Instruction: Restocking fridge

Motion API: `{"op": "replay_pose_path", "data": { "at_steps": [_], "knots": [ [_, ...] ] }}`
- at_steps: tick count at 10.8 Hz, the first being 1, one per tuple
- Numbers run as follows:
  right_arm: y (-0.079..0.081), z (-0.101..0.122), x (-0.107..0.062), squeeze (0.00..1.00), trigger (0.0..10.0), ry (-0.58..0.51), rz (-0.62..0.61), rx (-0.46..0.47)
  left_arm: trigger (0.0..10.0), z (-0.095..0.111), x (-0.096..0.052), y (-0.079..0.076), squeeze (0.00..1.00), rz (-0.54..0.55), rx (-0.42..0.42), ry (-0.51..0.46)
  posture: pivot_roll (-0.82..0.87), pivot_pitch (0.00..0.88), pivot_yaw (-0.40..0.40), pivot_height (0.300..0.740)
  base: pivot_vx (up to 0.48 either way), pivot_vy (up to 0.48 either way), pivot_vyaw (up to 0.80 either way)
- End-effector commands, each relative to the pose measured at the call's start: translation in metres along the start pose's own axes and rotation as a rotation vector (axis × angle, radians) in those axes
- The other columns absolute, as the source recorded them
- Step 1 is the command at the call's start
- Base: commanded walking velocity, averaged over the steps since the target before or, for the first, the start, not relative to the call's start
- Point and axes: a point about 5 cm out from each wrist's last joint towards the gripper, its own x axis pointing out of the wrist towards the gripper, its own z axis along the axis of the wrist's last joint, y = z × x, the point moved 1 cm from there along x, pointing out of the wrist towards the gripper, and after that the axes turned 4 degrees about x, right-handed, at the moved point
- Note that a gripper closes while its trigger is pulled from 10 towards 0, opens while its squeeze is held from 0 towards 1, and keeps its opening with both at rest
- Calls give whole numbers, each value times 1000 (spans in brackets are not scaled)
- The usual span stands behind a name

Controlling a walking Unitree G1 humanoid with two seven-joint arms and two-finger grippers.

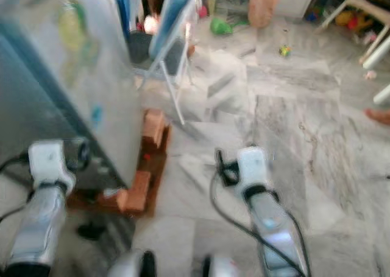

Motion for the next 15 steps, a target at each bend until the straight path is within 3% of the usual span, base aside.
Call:
{"op": "replay_pose_path", "data": {
  "at_steps": [1,3,4,5,8,12,15],
  "knots": [
    [-5,-3,-4,0,10000,20,-15,-8,10000,4,-4,-4,0,0,-5,-22,2,160,-19,740,0,0,0],
    [-4,-4,-3,0,10000,27,-14,-10,10000,4,-17,-15,0,-60,-44,-35,11,159,-26,740,0,0,0],
    [-3,-4,-3,0,10000,27,-9,-10,10000,7,-18,-30,0,-168,-93,-43,9,160,-28,740,0,0,0],
    [-3,-4,-3,0,10000,27,-9,-10,10000,9,-17,-41,0,-250,-86,-49,7,158,-29,740,0,0,0],
    [-9,-6,-9,0,10000,40,-31,-20,10000,20,6,-48,0,-261,-99,-77,-13,158,-23,740,0,0,0],
    [-6,-4,-8,0,10000,35,-32,-17,10000,25,28,-54,0,-240,-136,-85,-36,173,-17,740,0,0,0],
    [-16,0,-24,0,10000,42,-51,-29,10000,37,57,-63,0,-215,-122,-110,-105,192,-18,740,0,0,0]
  ]
}}
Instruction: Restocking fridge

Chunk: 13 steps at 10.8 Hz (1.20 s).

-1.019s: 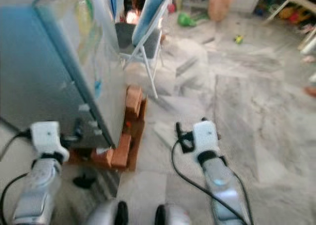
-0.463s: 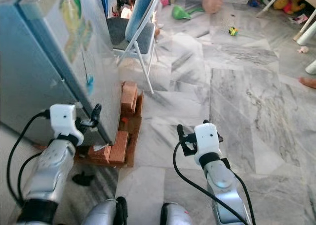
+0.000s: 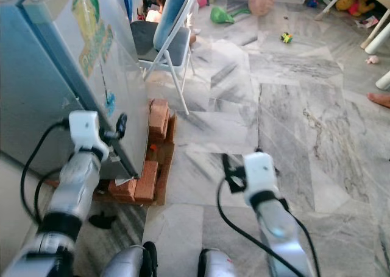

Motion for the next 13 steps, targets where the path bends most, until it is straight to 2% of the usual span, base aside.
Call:
{"op": "replay_pose_path", "data": {
  "at_steps": [1,3,5,8,10,12,13],
  "knots": [
    [-5,2,-4,0,10000,2,-8,-4,10000,-2,2,2,0,22,14,5,-116,197,-20,740,0,0,0],
    [-6,2,-7,0,10000,11,-13,-8,10000,4,13,13,0,77,86,-4,-135,208,-21,740,0,0,0],
    [-4,2,-9,0,10000,20,-8,-9,10000,8,17,31,0,145,98,-8,-132,213,-24,740,0,0,0],
    [0,0,-7,0,10000,28,4,-3,10000,3,14,34,0,163,111,-14,-116,218,-28,740,0,0,0],
    [0,0,-7,0,10000,27,6,-1,10000,7,17,37,0,182,125,-19,-117,216,-25,740,0,0,0],
    [-2,-1,-7,0,10000,29,-1,-1,10000,10,18,47,0,255,169,-16,-119,215,-20,740,0,0,0],
    [-1,-1,-8,0,10000,28,2,-1,10000,11,20,48,0,259,132,-9,-119,210,-20,740,0,0,0]
  ]
}}
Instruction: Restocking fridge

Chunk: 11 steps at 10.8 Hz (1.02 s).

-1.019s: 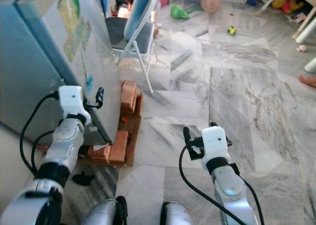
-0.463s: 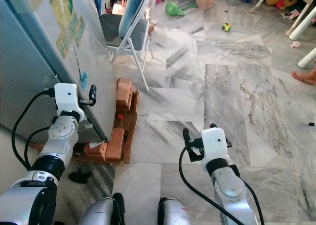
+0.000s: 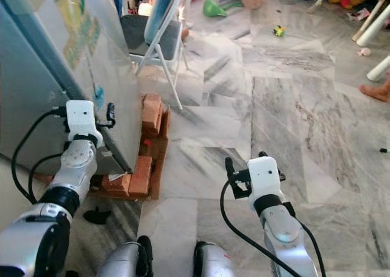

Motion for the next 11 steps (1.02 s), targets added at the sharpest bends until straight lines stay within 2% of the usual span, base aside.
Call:
{"op": "replay_pose_path", "data": {
  "at_steps": [1,4,6,8,9,10,11],
  "knots": [
    [-1,-2,-2,0,10000,9,1,2,10000,8,7,22,0,93,5,-12,-117,204,-21,740,0,0,0],
    [0,0,1,0,10000,2,2,1,10000,9,8,24,0,120,11,-8,-116,205,-19,740,0,0,0],
    [1,0,0,0,10000,4,2,1,10000,12,9,12,0,43,-38,-23,-116,209,-20,740,0,0,0],
    [3,-2,2,0,10000,18,11,-7,10000,30,13,-15,0,-115,-64,-86,-112,208,-24,740,0,0,0],
    [-1,-19,-4,0,10000,118,-13,-79,10000,37,13,-30,0,-200,-58,-114,-105,203,-29,740,0,0,0],
    [-1,-23,-16,0,10000,130,-17,-19,10000,50,10,-55,0,-317,-87,-152,-95,202,-30,740,0,0,0],
    [6,-19,-18,0,10000,103,32,11,10000,63,4,-81,0,-415,-146,-193,-90,198,-25,740,0,0,0]
  ]
}}
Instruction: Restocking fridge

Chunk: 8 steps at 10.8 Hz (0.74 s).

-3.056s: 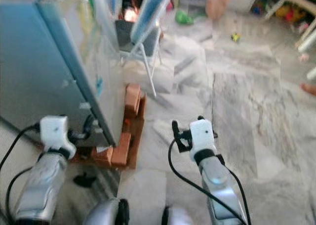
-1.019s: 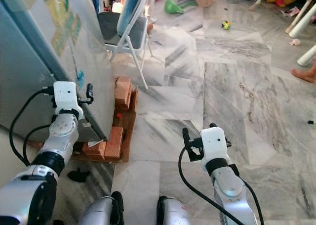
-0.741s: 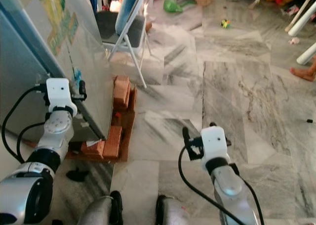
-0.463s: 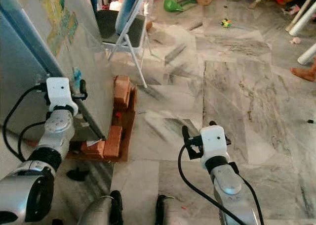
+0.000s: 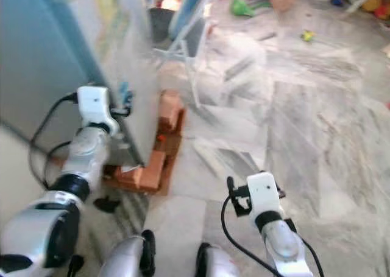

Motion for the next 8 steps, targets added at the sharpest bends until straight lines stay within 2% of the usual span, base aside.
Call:
{"op": "replay_pose_path", "data": {
  "at_steps": [1,2,3,4,5,7,8],
  "knots": [
    [4,4,-1,0,10000,-17,25,9,10000,25,1,-80,0,-325,-22,-113,-87,194,-21,740,0,0,0],
    [5,3,1,0,10000,-11,21,7,10000,34,-18,-135,0,-518,-68,-167,-84,193,-19,740,0,0,0],
    [6,2,2,0,10000,-7,23,4,10000,40,-29,-159,0,-612,-109,-188,-84,192,-18,740,0,0,0],
    [5,-6,6,0,10000,4,24,8,10000,46,-32,-169,0,-638,-122,-201,-80,186,-16,740,0,0,0],
    [3,-9,8,0,10000,9,25,11,10000,39,-28,-158,0,-598,-85,-183,-79,182,-13,740,0,0,0],
    [4,-14,12,0,10000,10,31,15,10000,29,-15,-96,0,-388,-3,-132,-65,175,-9,740,0,0,0],
    [4,-14,13,0,10000,7,31,15,10000,28,-13,-75,0,-319,32,-130,-61,174,-9,740,0,0,0]
  ]
}}
